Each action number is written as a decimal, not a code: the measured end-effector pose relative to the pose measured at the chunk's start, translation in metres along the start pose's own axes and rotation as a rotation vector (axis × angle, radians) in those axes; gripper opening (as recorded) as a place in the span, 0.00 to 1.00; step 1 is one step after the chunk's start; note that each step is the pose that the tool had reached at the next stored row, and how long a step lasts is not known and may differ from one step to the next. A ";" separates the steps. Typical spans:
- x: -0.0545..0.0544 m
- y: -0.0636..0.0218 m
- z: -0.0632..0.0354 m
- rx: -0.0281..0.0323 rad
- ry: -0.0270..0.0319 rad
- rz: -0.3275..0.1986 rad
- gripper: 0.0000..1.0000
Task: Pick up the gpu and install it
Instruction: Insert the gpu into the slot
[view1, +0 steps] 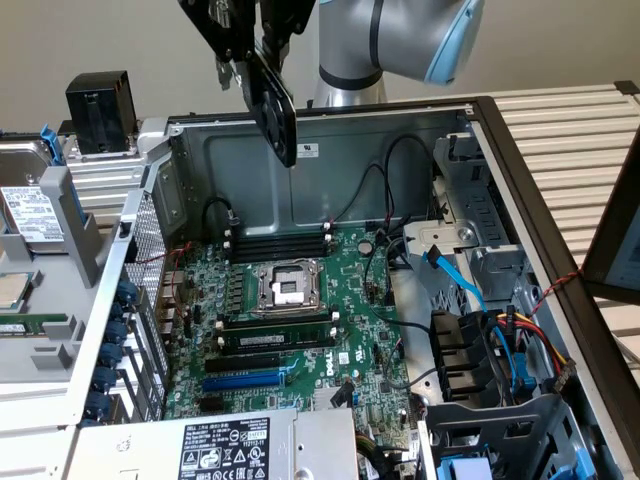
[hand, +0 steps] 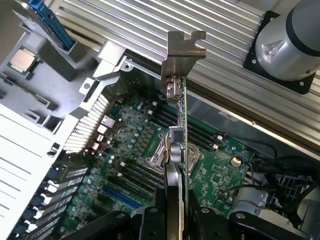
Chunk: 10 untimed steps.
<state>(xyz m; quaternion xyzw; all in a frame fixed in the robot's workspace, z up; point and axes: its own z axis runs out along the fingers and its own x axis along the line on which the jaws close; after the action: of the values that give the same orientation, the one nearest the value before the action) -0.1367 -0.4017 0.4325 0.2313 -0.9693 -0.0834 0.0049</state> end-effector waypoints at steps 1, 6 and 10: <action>0.000 0.0000 0.0001 -0.0006 0.0030 -0.019 0.27; 0.000 0.0000 0.0003 -0.0032 0.0179 -0.108 0.27; 0.000 -0.0001 0.0004 -0.0054 0.0298 -0.180 0.27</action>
<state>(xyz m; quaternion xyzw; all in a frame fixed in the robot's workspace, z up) -0.1367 -0.4017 0.4321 0.3187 -0.9442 -0.0826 0.0124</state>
